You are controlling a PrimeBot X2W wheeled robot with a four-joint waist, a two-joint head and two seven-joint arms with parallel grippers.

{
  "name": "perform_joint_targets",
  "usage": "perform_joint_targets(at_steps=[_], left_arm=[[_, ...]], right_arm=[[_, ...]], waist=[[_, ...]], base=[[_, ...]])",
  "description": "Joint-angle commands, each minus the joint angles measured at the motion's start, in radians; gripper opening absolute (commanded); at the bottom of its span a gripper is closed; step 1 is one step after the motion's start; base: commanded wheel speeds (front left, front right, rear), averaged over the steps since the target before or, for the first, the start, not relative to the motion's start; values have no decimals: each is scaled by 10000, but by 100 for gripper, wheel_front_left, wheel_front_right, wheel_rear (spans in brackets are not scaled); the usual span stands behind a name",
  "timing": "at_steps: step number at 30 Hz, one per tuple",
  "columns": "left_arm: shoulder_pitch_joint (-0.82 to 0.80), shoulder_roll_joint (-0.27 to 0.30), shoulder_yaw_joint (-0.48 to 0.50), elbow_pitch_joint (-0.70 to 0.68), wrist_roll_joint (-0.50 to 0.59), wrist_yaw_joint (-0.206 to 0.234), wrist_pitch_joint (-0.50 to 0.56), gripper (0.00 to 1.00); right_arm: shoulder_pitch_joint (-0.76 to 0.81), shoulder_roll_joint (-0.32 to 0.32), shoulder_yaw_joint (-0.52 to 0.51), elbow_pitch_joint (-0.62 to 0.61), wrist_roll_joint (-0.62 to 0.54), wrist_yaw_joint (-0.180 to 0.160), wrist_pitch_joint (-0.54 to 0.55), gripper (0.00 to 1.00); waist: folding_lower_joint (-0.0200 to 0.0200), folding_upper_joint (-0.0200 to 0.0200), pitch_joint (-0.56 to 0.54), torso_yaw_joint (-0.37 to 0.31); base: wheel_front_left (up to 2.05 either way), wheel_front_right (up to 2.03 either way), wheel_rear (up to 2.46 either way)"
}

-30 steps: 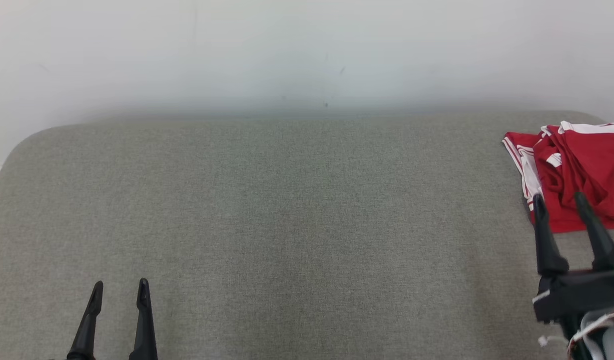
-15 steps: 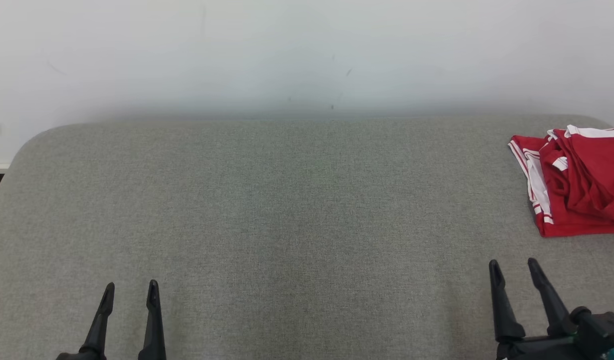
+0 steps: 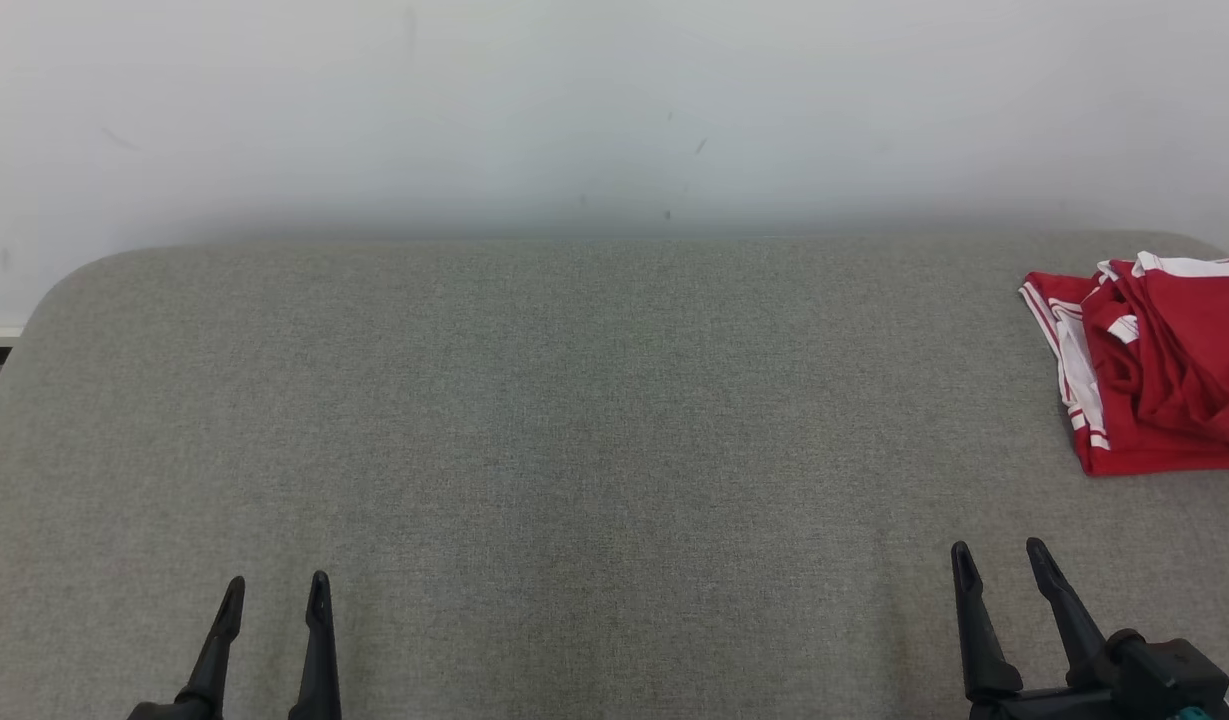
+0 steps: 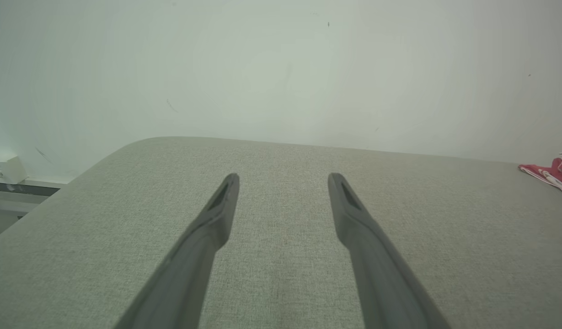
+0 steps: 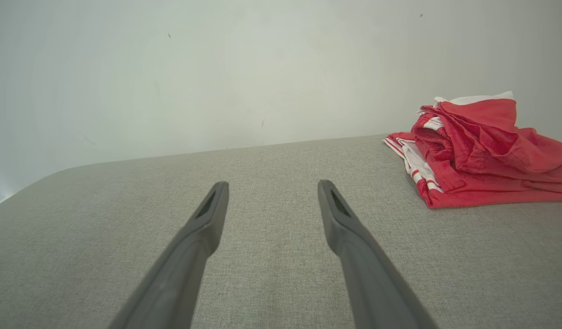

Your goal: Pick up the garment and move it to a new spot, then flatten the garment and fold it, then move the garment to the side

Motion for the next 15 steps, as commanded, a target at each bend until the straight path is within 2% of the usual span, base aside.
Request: perform_joint_targets(at_steps=[1, 8, 9, 12, 15], left_arm=[[-91, 37, -5, 31, -76, 27, -27, 100], [-124, 26, 113, 134, -36, 39, -27, 100], [-122, 7, 154, 122, -8, 37, -27, 0], [68, -44, 80, 365, -13, -2, 8, 0], [3, -63, 112, 452, -531, -1, 155, 0]], right_arm=[[-18, -43, -10, -3, 43, -30, -67, 100], [-79, -55, 85, 68, 38, -30, -179, 100], [-81, -55, 96, 75, 29, -30, -183, 0], [28, 37, 97, 282, 13, 0, -81, 0], [10, 65, 72, 318, 522, 0, 15, 0]], waist=[[0, 0, 1, -2], [0, 0, -12, -7], [0, 0, -19, -9], [0, 0, -16, -9], [1, -1, -22, -14]], base=[[0, 0, 0], [0, 0, 0], [0, 0, 0], [0, 0, 0], [0, 0, 0]])
